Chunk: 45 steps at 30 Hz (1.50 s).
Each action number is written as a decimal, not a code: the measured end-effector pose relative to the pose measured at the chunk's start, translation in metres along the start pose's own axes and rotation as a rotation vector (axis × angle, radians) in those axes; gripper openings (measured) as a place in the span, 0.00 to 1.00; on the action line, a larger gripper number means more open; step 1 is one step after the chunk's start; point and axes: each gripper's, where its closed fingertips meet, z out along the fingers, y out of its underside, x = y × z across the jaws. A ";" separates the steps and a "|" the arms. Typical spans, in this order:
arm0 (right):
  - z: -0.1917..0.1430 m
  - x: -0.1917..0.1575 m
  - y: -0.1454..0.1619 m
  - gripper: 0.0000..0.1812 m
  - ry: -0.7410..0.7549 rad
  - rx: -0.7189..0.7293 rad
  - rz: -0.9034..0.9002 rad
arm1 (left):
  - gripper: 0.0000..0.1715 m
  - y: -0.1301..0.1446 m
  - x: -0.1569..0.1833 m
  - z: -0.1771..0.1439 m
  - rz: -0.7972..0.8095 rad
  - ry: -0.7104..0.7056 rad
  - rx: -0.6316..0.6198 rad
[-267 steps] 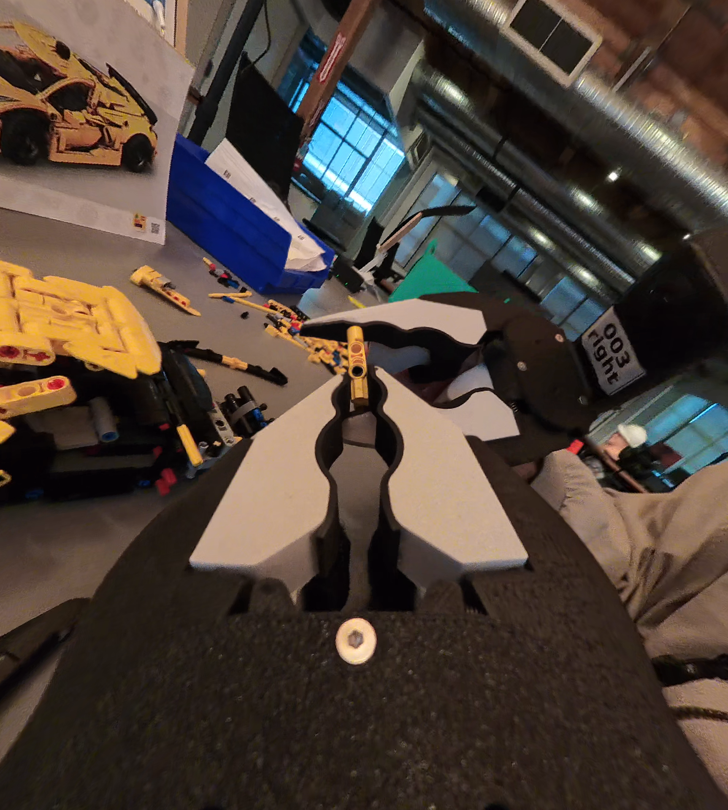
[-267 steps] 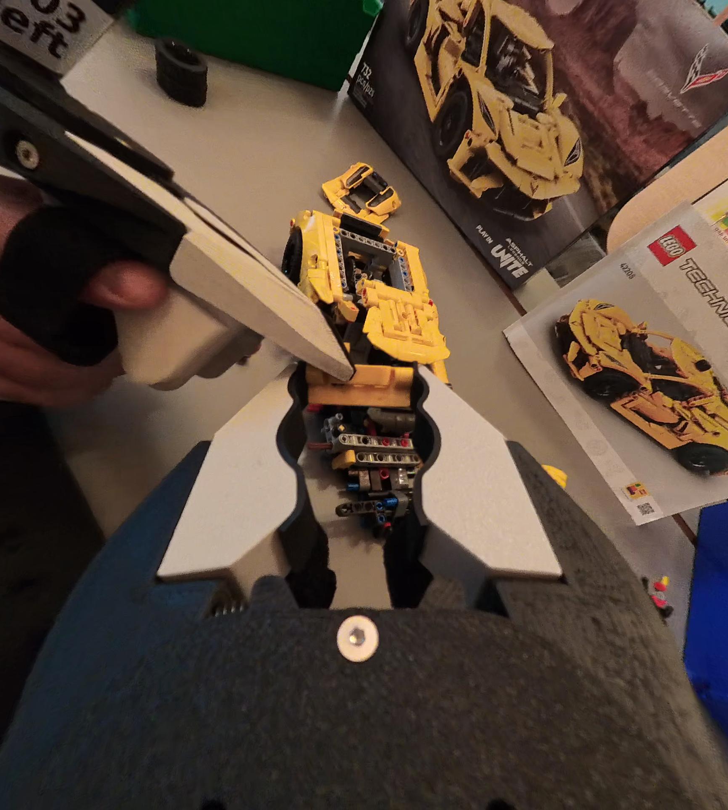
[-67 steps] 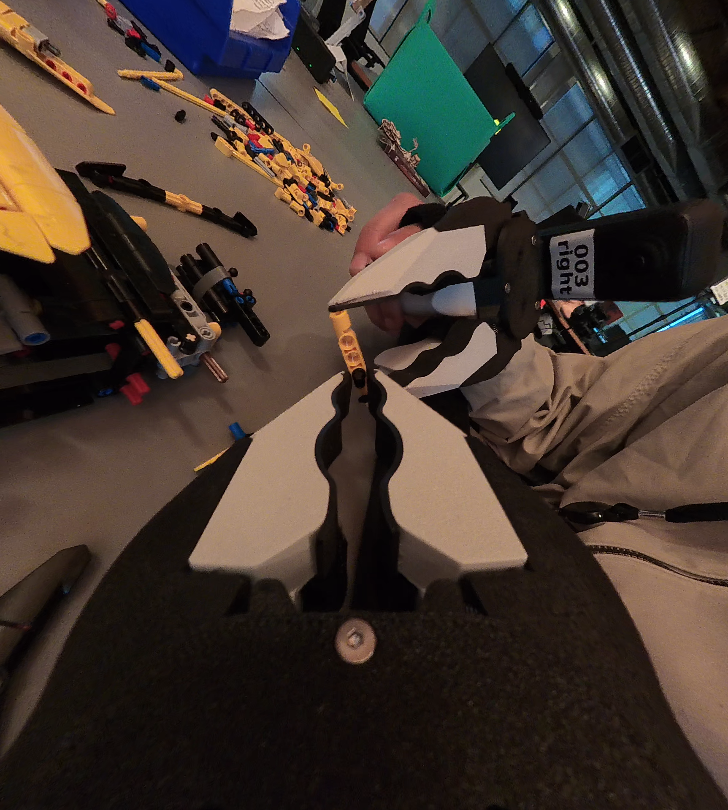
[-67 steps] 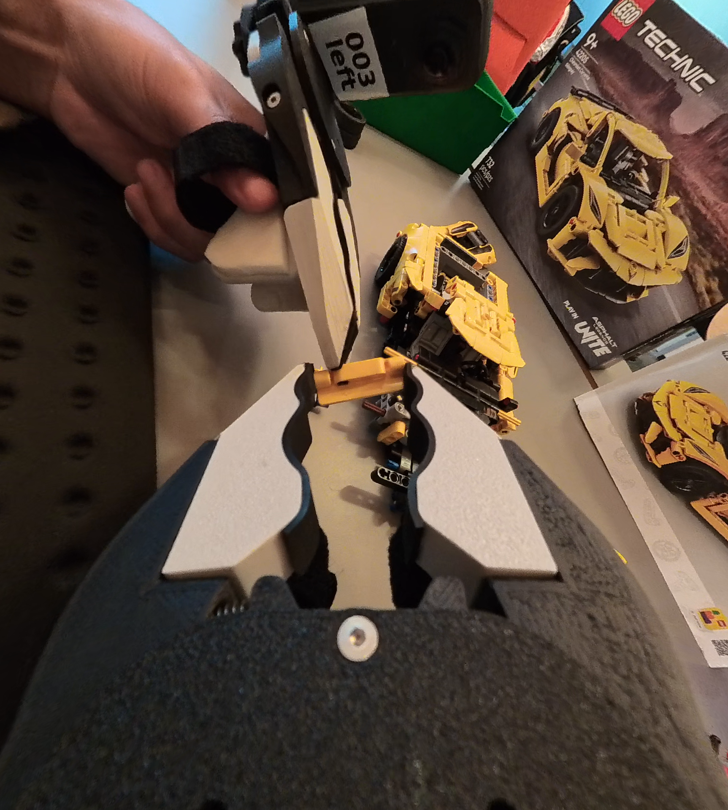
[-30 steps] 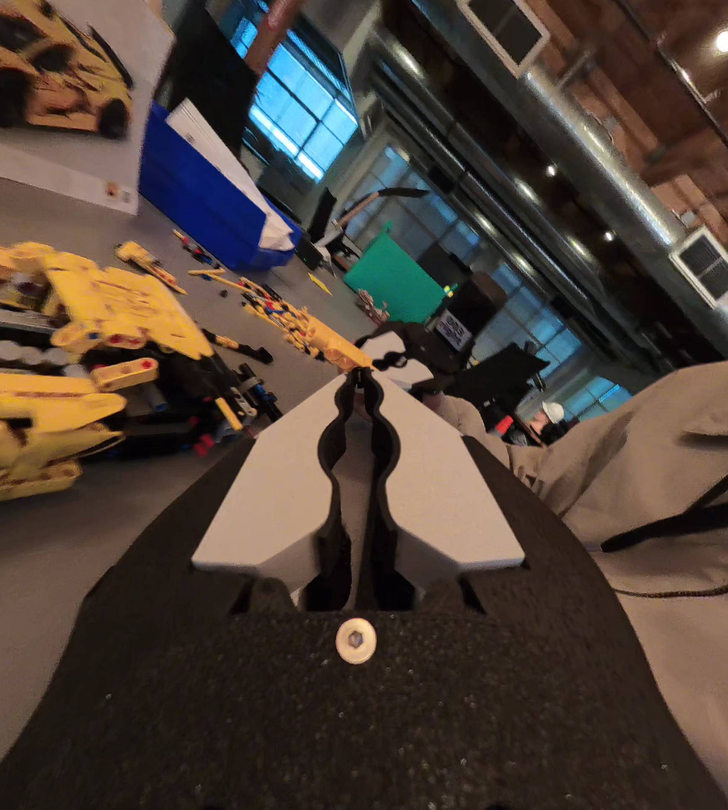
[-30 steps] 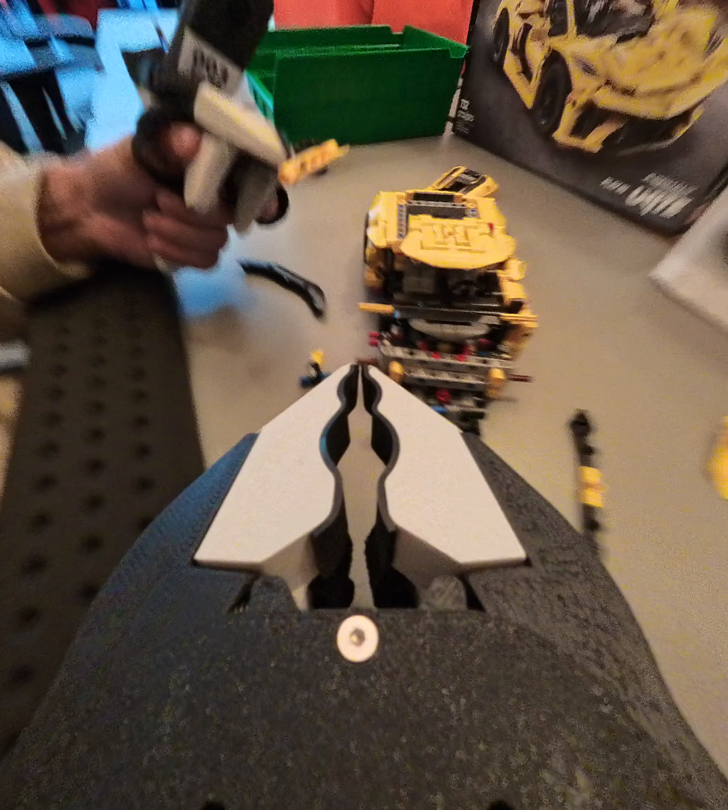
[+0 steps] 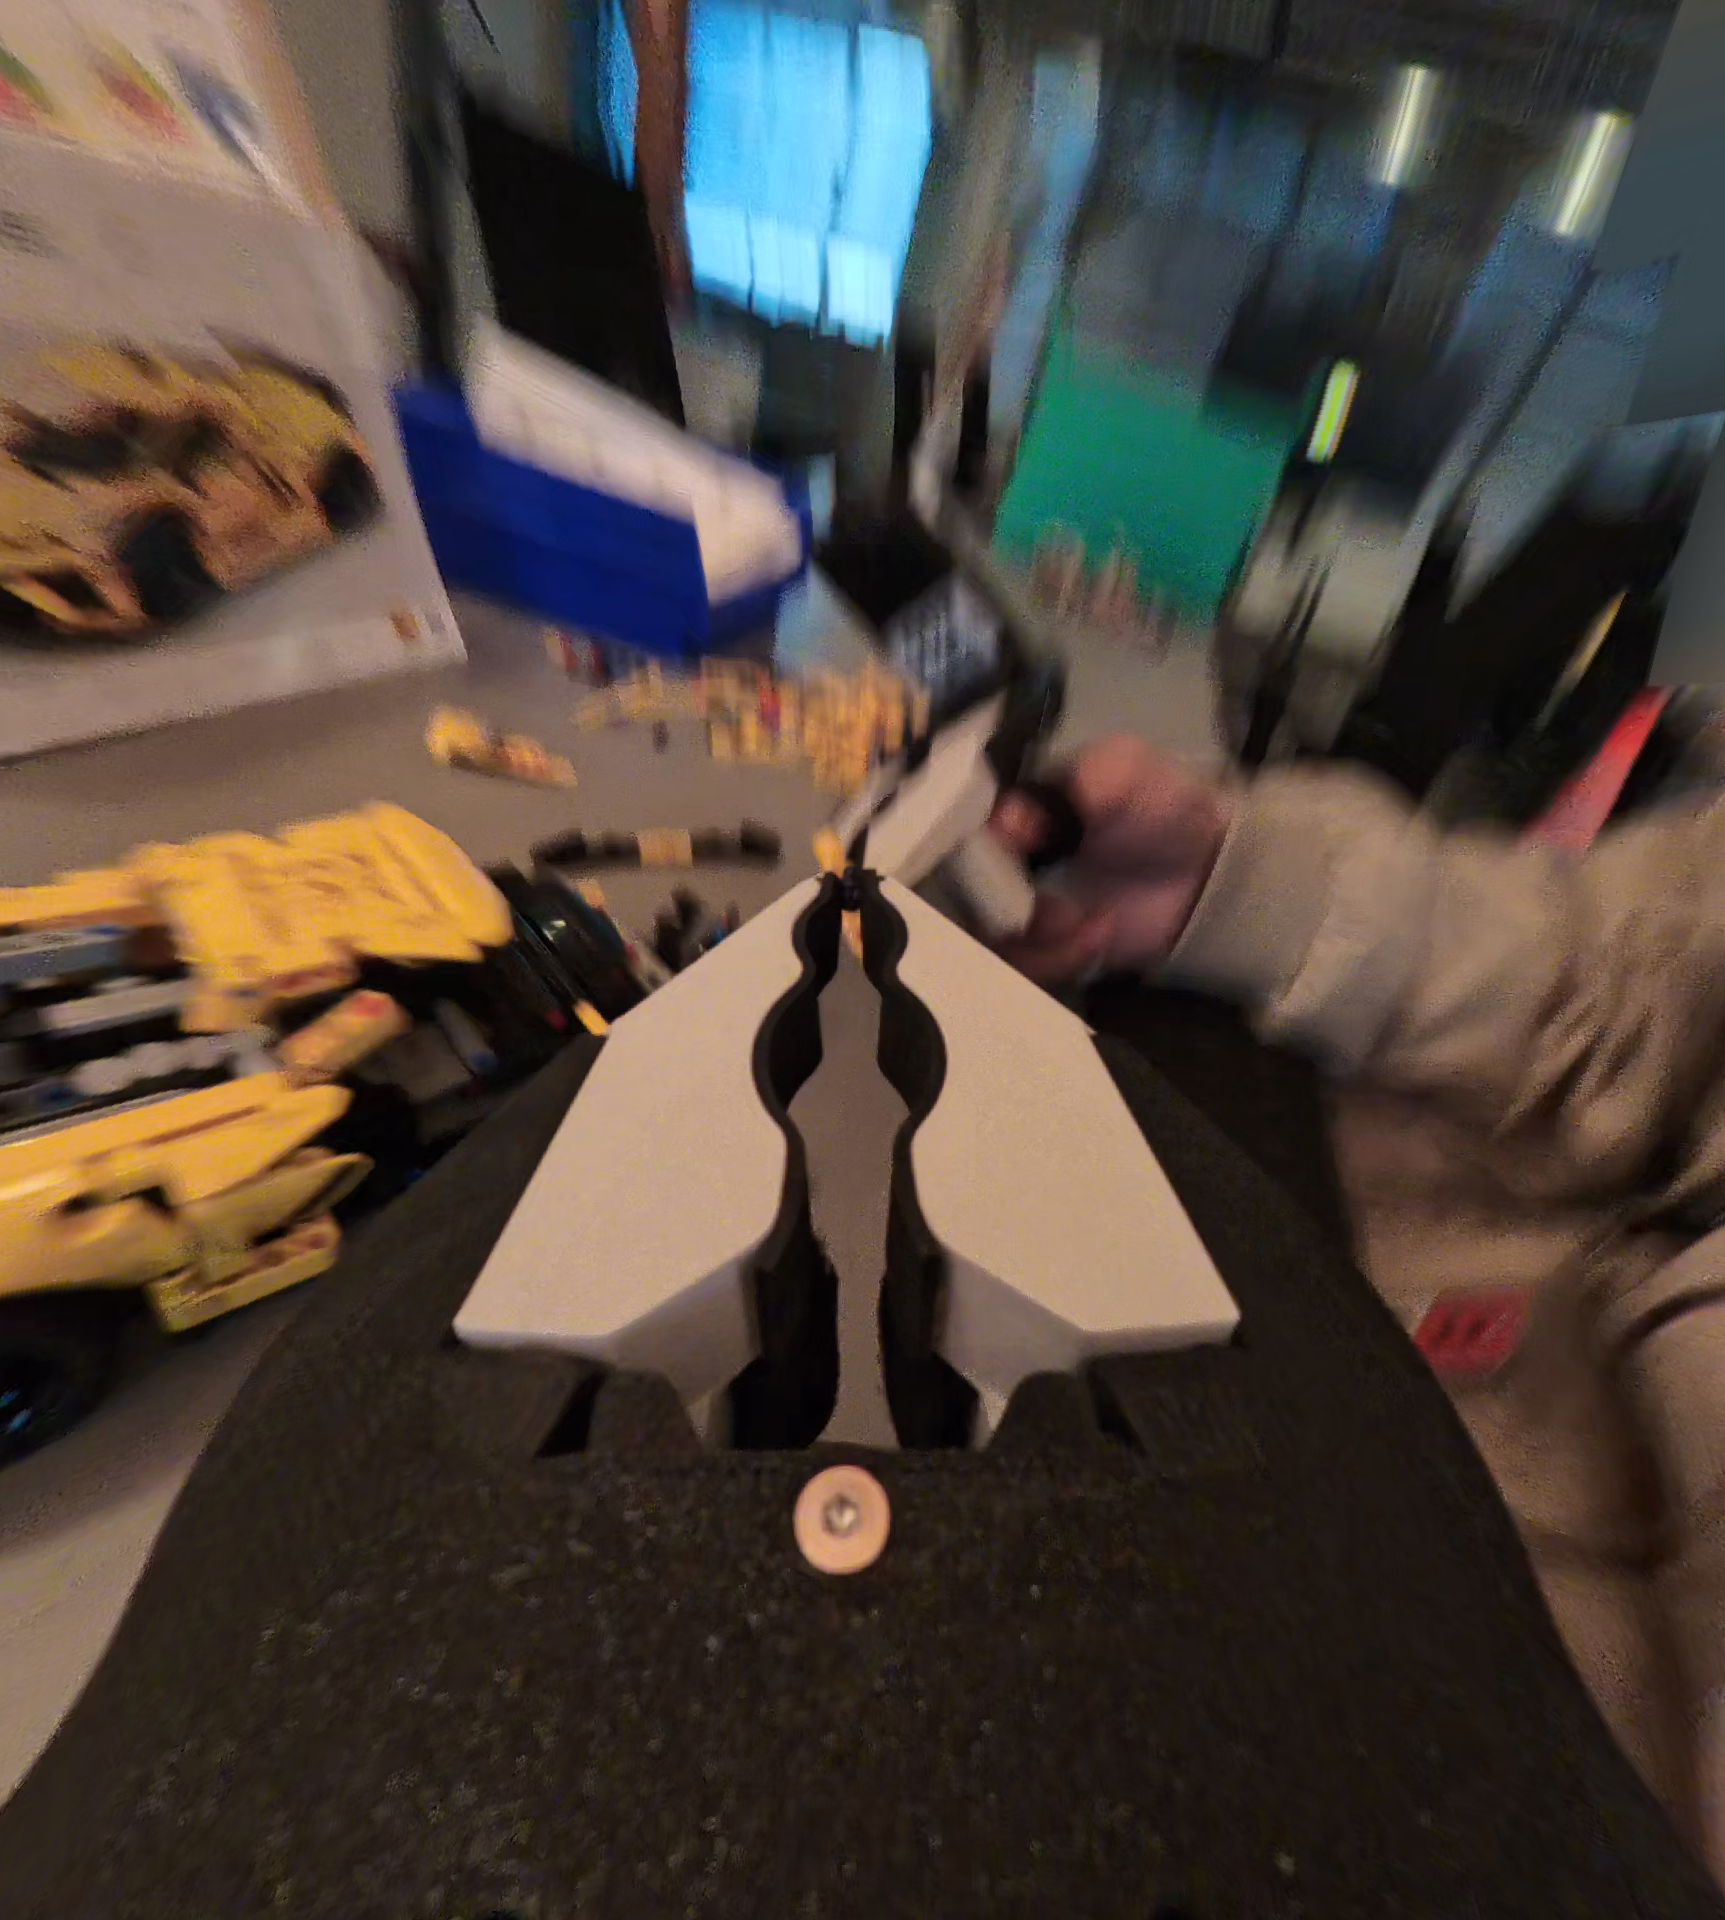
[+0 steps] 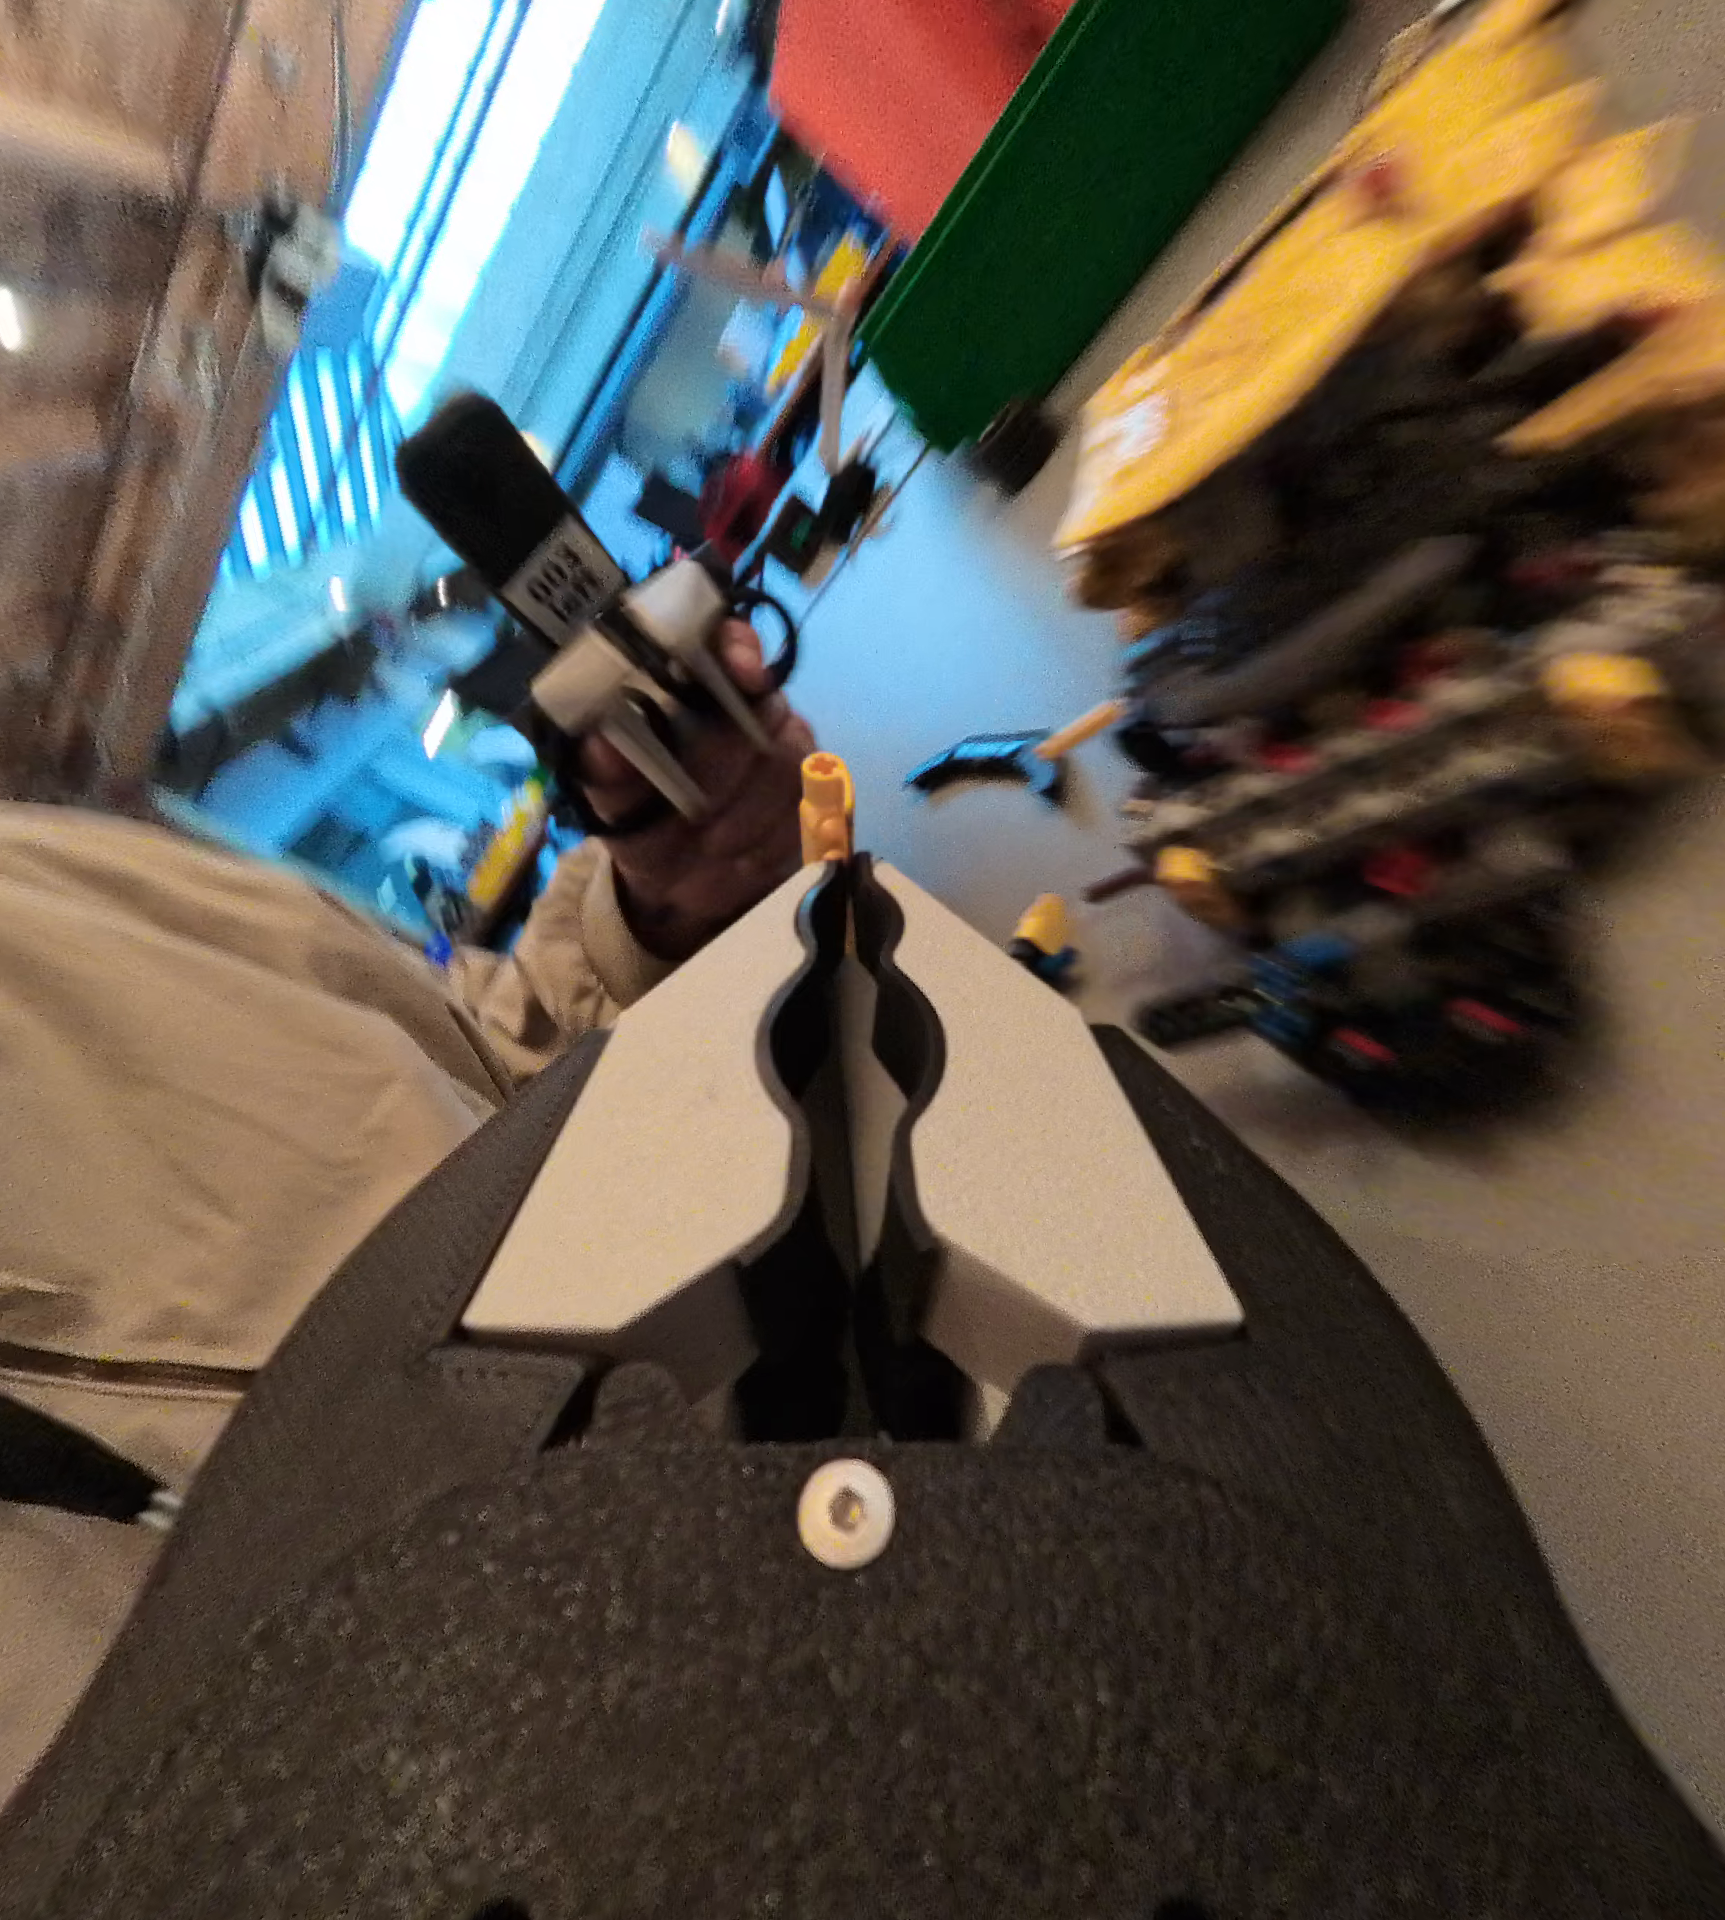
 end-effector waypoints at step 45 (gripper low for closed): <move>-0.302 0.025 -0.011 0.03 1.176 0.651 -0.455 | 0.19 0.016 -0.018 0.318 0.003 0.123 -0.632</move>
